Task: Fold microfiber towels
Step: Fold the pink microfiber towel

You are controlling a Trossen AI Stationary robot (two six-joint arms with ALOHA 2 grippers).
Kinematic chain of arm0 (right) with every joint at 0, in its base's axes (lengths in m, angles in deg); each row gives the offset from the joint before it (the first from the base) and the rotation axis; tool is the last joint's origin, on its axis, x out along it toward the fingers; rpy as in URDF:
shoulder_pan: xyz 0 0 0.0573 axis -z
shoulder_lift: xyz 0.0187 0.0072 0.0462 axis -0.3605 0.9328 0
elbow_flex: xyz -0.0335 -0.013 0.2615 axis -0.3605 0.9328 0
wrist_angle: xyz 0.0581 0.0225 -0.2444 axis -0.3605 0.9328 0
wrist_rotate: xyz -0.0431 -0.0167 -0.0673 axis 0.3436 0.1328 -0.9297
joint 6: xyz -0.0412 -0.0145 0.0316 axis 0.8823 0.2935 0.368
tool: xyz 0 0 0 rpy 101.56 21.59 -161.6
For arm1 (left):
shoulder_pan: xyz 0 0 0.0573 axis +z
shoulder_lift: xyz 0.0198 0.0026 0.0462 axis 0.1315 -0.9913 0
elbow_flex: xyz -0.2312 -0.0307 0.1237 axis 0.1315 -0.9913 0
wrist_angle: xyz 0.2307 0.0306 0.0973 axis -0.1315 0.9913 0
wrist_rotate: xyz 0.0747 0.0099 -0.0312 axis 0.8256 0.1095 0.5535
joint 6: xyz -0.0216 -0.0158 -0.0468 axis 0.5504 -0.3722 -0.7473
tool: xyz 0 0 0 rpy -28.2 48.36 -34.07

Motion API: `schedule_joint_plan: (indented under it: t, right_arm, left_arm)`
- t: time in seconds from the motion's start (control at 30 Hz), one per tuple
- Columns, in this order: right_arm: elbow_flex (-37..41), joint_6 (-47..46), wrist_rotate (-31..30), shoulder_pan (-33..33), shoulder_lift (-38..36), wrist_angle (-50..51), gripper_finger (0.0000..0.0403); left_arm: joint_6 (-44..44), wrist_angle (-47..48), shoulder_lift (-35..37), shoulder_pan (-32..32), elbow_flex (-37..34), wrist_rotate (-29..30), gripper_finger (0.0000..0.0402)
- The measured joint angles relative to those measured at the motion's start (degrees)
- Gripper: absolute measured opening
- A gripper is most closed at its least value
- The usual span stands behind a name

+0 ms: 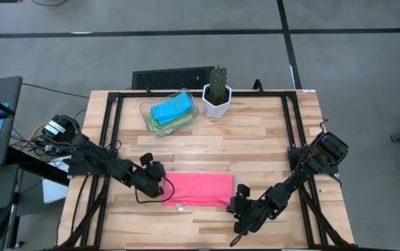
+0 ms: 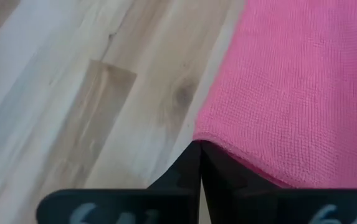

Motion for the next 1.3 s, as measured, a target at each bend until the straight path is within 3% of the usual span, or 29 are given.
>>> schedule_joint_plan:
  t: [0.17, 0.47, 0.73, 0.93, 1.13, 1.3]
  right_arm:
    - [0.0, 0.0, 4.3, -0.1, 0.0, -0.1, 0.0062]
    - [-1.4, 2.7, -6.3, -1.8, -2.0, 3.1, 0.0062]
    - [-1.4, 4.1, -2.6, 0.6, -1.2, 5.7, 0.0063]
    - [-1.4, 2.9, 5.0, 0.6, -1.2, 9.2, 0.0099]
    - [-1.4, 1.7, 4.7, 0.2, -1.2, 12.7, 0.0144]
    - [-2.1, 1.7, 4.5, 0.6, -1.2, 13.9, 0.0151]
  left_arm:
    - [1.3, 0.3, 0.0, 0.8, 0.3, 0.1, 0.0000]
    - [-0.4, 16.5, 6.2, 1.3, 4.4, 4.5, 0.0000]
    - [0.0, 17.1, 11.4, 0.7, 4.6, 4.6, 0.0000]
    - [1.4, 15.7, 11.5, -1.9, 4.6, 1.1, 0.0016]
    - [8.1, 6.5, 11.2, -5.1, 4.6, -0.9, 0.0077]
    - [10.7, -1.8, 6.7, -7.1, 4.6, -3.8, 0.0122]
